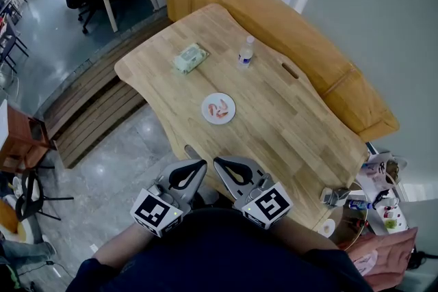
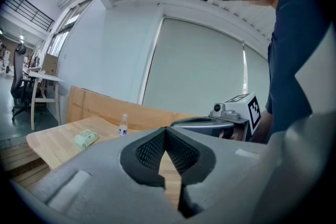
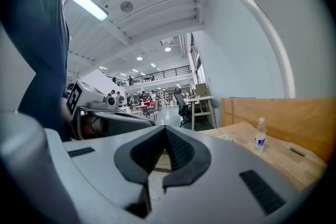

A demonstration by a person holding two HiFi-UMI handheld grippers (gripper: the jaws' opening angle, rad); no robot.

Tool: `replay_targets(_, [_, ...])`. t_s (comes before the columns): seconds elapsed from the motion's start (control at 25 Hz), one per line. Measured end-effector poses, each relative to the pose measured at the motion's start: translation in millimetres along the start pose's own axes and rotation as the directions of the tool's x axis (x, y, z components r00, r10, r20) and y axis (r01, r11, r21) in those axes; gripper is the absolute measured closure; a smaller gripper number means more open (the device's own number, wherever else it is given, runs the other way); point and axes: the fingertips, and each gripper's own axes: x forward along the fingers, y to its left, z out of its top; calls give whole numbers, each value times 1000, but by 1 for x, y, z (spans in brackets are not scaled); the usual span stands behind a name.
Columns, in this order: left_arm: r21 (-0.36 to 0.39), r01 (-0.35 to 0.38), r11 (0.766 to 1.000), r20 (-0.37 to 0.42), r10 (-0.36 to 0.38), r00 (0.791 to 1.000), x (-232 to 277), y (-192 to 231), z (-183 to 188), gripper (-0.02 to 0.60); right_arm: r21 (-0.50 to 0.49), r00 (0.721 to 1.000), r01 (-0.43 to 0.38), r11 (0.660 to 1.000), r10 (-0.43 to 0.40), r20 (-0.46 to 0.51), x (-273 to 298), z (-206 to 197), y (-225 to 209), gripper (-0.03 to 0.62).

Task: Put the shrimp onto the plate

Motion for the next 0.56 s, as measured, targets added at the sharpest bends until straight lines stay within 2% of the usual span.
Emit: replay_targets(0.56, [-11, -1, 1000, -1, 1, 1000, -2, -1, 1, 577, 14, 1000, 0, 1000, 0, 10, 1, 3, 3, 585])
